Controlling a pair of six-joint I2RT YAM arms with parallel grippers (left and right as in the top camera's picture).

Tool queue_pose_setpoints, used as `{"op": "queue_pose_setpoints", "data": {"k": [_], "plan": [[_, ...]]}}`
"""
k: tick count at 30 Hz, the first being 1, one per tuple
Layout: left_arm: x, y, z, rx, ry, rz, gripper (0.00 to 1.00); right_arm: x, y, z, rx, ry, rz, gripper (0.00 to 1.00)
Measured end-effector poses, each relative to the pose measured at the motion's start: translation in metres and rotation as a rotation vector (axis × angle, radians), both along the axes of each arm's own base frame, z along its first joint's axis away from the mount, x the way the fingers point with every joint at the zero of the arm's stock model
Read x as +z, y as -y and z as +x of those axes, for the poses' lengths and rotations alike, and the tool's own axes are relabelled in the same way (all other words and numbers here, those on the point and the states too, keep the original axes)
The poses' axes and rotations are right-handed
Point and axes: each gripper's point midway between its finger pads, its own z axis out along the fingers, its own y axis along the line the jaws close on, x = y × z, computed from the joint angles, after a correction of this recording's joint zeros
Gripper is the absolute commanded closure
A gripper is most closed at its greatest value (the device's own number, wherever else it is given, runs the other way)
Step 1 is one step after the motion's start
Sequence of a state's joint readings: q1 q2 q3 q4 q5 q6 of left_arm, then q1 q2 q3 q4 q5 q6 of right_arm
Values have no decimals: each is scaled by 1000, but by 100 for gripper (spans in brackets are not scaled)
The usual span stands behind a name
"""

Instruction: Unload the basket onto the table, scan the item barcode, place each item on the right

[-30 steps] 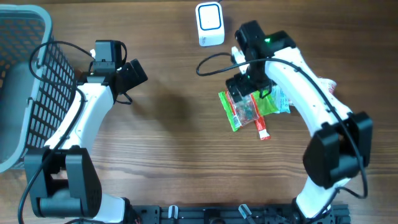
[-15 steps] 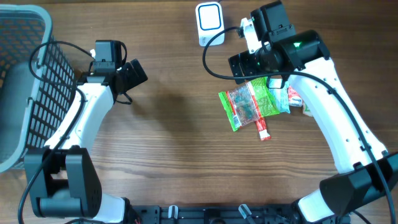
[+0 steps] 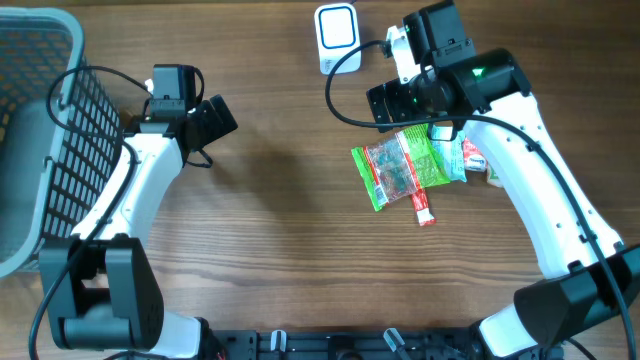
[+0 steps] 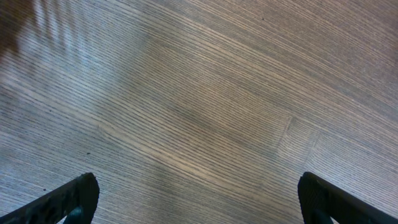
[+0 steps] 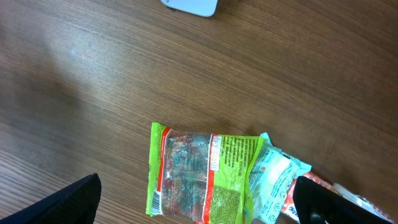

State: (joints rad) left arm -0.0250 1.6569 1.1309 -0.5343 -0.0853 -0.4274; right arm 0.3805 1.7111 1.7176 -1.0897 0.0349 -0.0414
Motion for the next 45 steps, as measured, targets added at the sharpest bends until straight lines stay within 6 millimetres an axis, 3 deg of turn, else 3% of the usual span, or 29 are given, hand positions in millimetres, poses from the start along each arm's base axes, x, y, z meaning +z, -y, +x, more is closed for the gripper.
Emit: {"op": "queue_pose_setpoints", "data": {"k": [9, 11, 12, 14, 16, 19, 23, 27, 29, 32, 41, 45], "plan": [[1, 0, 0, 0, 2, 0, 0, 0, 0, 0, 0, 0, 0, 0], [16, 0, -1, 0, 38, -1, 0, 0, 0, 0, 0, 0, 0, 0], [33, 0, -2, 0, 79, -2, 0, 0, 0, 0, 0, 2, 1, 0], [98, 0, -10, 0, 252, -6, 0, 0, 0, 0, 0, 2, 1, 0], [193, -1, -42, 0, 514, -13, 0, 1, 0, 1, 0, 5, 2, 1], [289, -3, -109, 0, 821, -20, 0, 1, 0, 1, 0, 5, 2, 1], [349, -5, -185, 4, 1067, -24, 0, 0, 0, 1, 0, 5, 2, 0], [343, -7, -241, 6, 1099, -24, 0, 1, 0, 1, 0, 5, 2, 0], [340, -9, -280, 10, 1148, -24, 0, 1, 0, 1, 0, 6, 2, 0], [335, -10, -309, 8, 1189, -28, 0, 1, 0, 1, 0, 5, 2, 0], [307, -9, -317, -10, 1159, -39, 0, 0, 0, 1, 0, 5, 2, 0], [307, -8, -309, -8, 1261, -44, 0, 1, 0, 1, 0, 6, 2, 0]]}}
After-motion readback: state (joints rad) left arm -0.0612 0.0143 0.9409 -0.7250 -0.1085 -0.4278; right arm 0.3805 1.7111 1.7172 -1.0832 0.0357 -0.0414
